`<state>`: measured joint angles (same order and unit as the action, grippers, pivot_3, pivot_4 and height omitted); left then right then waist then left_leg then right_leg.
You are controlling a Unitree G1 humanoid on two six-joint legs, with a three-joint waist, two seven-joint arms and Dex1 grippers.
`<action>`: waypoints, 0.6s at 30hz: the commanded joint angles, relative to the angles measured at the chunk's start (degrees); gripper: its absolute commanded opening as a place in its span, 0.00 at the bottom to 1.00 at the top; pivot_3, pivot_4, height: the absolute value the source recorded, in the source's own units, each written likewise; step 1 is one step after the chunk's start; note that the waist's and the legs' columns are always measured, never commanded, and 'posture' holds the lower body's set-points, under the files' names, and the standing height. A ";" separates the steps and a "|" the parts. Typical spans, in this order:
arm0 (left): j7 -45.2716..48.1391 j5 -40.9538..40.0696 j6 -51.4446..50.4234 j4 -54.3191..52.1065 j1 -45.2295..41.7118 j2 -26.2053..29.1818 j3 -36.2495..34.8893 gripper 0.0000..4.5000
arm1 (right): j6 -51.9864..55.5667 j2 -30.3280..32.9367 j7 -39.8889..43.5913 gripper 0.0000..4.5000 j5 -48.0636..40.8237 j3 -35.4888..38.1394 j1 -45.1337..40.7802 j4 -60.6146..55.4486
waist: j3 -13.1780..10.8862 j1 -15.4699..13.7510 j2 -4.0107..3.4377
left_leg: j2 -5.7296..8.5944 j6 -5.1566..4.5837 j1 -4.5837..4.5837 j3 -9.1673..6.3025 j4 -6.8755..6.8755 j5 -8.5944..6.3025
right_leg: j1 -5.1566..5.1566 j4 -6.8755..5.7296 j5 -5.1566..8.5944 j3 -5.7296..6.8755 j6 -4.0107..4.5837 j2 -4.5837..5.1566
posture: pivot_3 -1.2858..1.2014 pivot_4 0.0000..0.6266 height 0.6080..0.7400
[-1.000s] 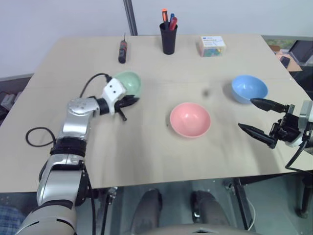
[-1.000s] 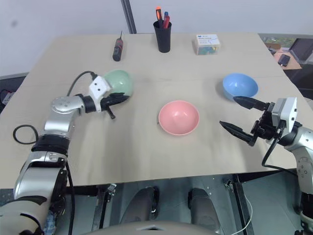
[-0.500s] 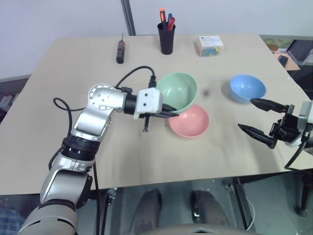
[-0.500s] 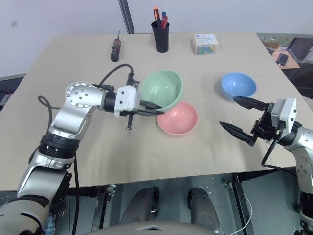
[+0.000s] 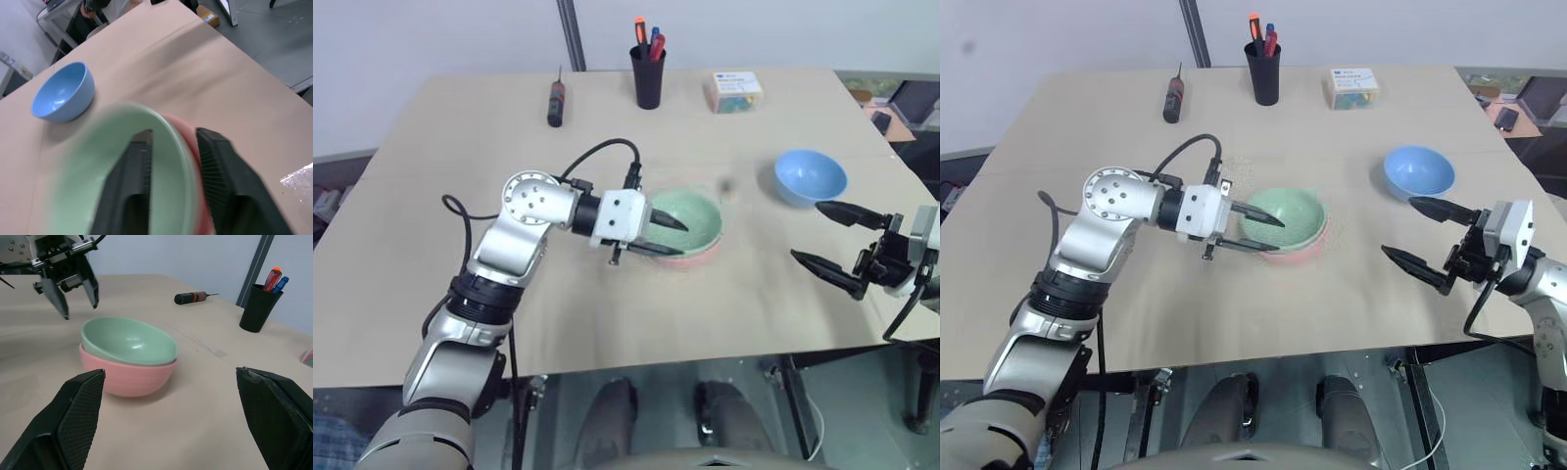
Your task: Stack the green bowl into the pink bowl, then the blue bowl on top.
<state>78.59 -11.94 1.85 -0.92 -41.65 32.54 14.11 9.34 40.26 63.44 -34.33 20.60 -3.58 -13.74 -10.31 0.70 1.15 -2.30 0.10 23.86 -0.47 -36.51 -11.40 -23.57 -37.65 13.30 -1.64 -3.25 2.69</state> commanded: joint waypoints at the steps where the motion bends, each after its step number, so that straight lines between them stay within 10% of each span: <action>1: -2.80 -0.64 3.49 0.91 -1.25 -1.93 -1.78 0.83 | -1.40 0.38 -0.25 1.00 -0.55 0.67 -0.02 -1.89 | 0.00 -0.02 0.00 | 0.00 0.00 0.00 0.00 0.00 0.00 | 0.00 0.00 0.00 0.00 0.00 0.00 | 0.52 0.24 1.00; 4: -5.00 -1.87 4.13 2.26 -1.78 -3.58 -3.43 0.98 | -1.70 0.45 -0.21 1.00 -0.43 0.63 0.18 -1.60 | 0.00 -0.03 0.00 | 0.00 0.00 0.00 -0.01 -0.01 0.00 | 0.00 -0.01 0.00 0.00 0.00 0.00 | 0.52 0.24 1.00; 18: -7.37 -19.68 -10.16 2.26 11.10 0.28 -20.06 0.98 | -4.74 1.38 -4.07 1.00 8.55 -3.52 -10.04 9.71 | 0.00 0.10 -0.02 | -0.01 0.00 -0.05 0.00 -0.02 0.00 | -0.01 -0.08 -0.02 -0.02 0.02 -0.01 | 0.52 0.24 1.00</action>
<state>71.07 -29.23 -7.34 2.79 -31.07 31.58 -3.05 6.16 40.70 60.19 -27.14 17.40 -11.55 -5.16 -10.31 0.79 1.13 -2.32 0.10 23.82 -0.49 -36.53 -11.40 -23.57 -37.72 13.28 -1.63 -3.23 2.68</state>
